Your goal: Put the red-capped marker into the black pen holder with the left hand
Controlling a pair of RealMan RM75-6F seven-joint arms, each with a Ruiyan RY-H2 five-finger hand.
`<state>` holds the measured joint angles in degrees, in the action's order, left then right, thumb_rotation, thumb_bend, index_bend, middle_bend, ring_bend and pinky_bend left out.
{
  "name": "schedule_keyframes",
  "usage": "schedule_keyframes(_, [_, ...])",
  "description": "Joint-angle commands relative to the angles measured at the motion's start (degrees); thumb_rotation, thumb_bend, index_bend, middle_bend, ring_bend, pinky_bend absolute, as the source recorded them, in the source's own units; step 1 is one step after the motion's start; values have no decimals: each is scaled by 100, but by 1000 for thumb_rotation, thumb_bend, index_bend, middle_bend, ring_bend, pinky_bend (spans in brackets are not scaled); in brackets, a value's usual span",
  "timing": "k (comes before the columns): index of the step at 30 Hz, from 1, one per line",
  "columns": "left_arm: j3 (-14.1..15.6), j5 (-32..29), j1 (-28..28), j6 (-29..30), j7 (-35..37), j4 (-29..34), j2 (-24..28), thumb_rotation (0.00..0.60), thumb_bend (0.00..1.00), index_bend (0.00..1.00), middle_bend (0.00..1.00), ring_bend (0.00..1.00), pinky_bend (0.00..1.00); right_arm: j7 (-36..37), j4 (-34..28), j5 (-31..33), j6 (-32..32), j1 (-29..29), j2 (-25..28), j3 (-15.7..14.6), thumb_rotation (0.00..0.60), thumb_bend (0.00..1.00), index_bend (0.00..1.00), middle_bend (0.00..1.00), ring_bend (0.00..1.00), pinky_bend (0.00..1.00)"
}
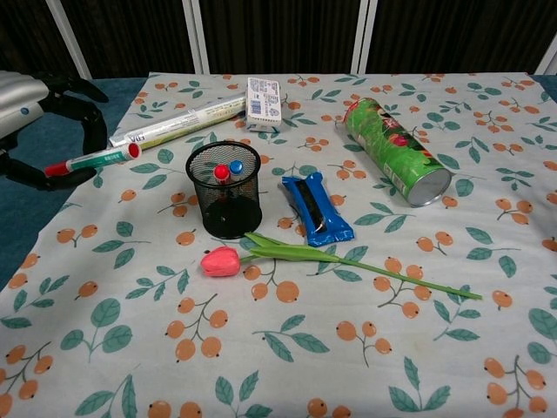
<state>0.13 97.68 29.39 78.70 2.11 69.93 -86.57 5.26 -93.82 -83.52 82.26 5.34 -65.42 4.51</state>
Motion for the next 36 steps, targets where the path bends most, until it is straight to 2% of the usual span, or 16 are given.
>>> schedule_keyframes(1, [-93,-63,64,-43,116,110,-23,600,353,533,542,158,148,11,-5,10,-10,1,3,1,600,185,0,0,0,176])
schedule_keyframes(11, [-604,-246,642,-482,595,985,-119,600,348,532,541,158,145,54,-24,58,-59,17,15,18,600,185,0,0,0,176])
schedule_keyframes(17, [-920,-575,975,-850,1081,1312,-355,600,343,532,541,158,145,107,-29,62,-80,21,28,17,600,184,0,0,0,176])
schedule_keyframes(21, [-1194,-989,1201,-1169,1368,1193,-647,600,342,532,542,158,145,141,-42,90,-101,27,34,28,600,185,0,0,0,176])
schedule_keyframes(23, [-1241,-1043,1274,-1229,1367,1058,-736,600,341,532,542,158,145,147,-44,96,-108,30,37,31,600,185,0,0,0,176])
schedule_keyframes(36, [-1189,-1160,1486,-1455,1584,434,-1075,600,337,532,524,157,144,152,-74,93,-123,33,42,22,600,184,0,0,0,176])
